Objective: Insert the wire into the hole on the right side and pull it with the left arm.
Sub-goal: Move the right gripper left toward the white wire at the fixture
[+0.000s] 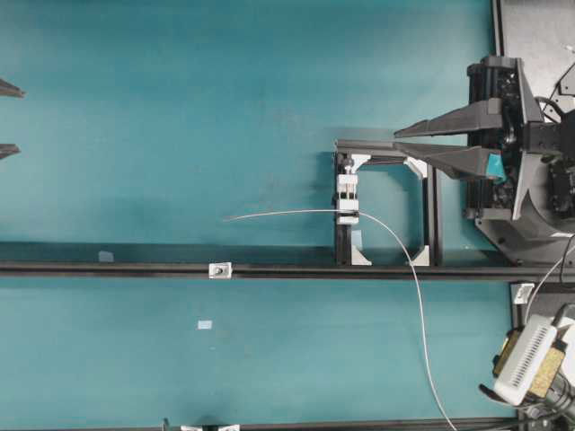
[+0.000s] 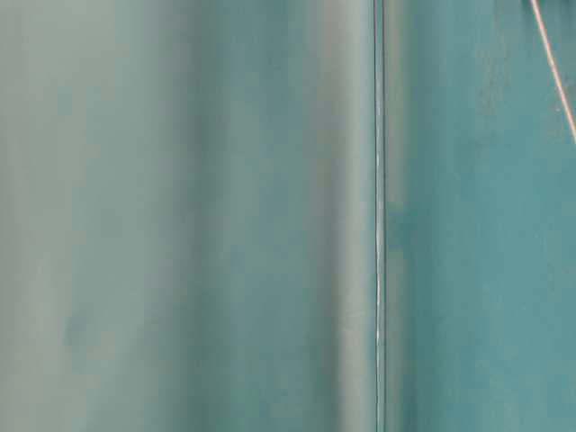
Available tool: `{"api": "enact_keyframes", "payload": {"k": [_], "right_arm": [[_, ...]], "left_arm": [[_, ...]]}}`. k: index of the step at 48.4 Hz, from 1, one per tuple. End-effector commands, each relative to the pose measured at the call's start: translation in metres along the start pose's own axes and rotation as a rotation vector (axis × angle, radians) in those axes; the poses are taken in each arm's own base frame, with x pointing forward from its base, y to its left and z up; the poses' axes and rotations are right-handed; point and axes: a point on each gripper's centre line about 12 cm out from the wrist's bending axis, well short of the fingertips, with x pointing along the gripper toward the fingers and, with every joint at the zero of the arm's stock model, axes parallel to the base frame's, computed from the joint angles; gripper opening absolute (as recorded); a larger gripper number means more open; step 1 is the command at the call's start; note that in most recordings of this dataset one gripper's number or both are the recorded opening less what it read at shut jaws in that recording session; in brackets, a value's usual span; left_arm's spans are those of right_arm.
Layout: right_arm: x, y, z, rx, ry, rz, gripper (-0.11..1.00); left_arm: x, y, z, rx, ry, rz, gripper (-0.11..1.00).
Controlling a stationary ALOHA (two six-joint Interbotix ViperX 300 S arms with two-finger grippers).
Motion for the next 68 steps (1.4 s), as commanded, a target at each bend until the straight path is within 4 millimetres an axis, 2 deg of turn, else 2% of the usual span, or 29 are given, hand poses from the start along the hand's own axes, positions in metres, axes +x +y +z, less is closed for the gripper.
{"api": "enact_keyframes", "payload": {"k": [1, 3, 6, 11, 15, 19, 26, 30, 35, 37, 41, 45, 55, 68], "right_arm": [[0.002, 0.000, -0.002, 0.009, 0.005, -0.002, 0.24], [0.001, 0.000, -0.006, 0.009, 0.017, -0.002, 0.22], [0.000, -0.001, -0.010, 0.009, 0.025, -0.003, 0.08], [-0.001, -0.001, -0.015, 0.013, 0.038, -0.005, -0.03], [-0.001, -0.001, -0.017, 0.024, 0.046, -0.008, -0.07], [-0.001, -0.002, -0.020, 0.048, 0.058, -0.013, -0.07], [0.003, -0.003, -0.031, 0.110, 0.102, -0.020, -0.07], [0.006, -0.003, -0.039, 0.154, 0.135, -0.024, -0.07], [0.010, -0.003, -0.047, 0.177, 0.172, -0.031, -0.07], [0.011, -0.003, -0.051, 0.177, 0.187, -0.032, -0.06], [0.012, -0.003, -0.056, 0.176, 0.204, -0.033, 0.01], [0.012, -0.003, -0.059, 0.176, 0.211, -0.034, 0.16], [0.009, -0.003, -0.067, 0.182, 0.225, -0.034, 0.73], [0.009, -0.002, -0.075, 0.214, 0.257, -0.040, 0.74]], "left_arm": [[-0.001, 0.000, -0.004, -0.019, -0.005, 0.005, 0.24], [-0.002, 0.001, -0.006, -0.019, -0.005, 0.007, 0.22], [-0.003, 0.001, -0.008, -0.026, -0.011, 0.007, 0.09], [-0.002, 0.001, -0.012, -0.028, -0.003, 0.007, -0.05], [0.001, 0.001, -0.014, -0.029, 0.014, 0.006, -0.10], [0.005, 0.001, -0.020, -0.027, 0.043, 0.008, -0.09], [0.015, 0.001, -0.035, -0.021, 0.112, 0.009, 0.04], [0.019, 0.001, -0.043, -0.019, 0.141, 0.011, 0.19], [0.022, 0.001, -0.048, -0.019, 0.146, 0.012, 0.47], [0.023, 0.002, -0.050, -0.018, 0.144, 0.014, 0.50], [0.025, 0.002, -0.055, -0.018, 0.153, 0.013, 0.49], [0.028, 0.002, -0.061, -0.019, 0.173, 0.016, 0.51], [0.037, 0.002, -0.076, -0.019, 0.242, 0.017, 0.52], [0.046, 0.004, -0.090, -0.018, 0.294, 0.024, 0.52]]}}
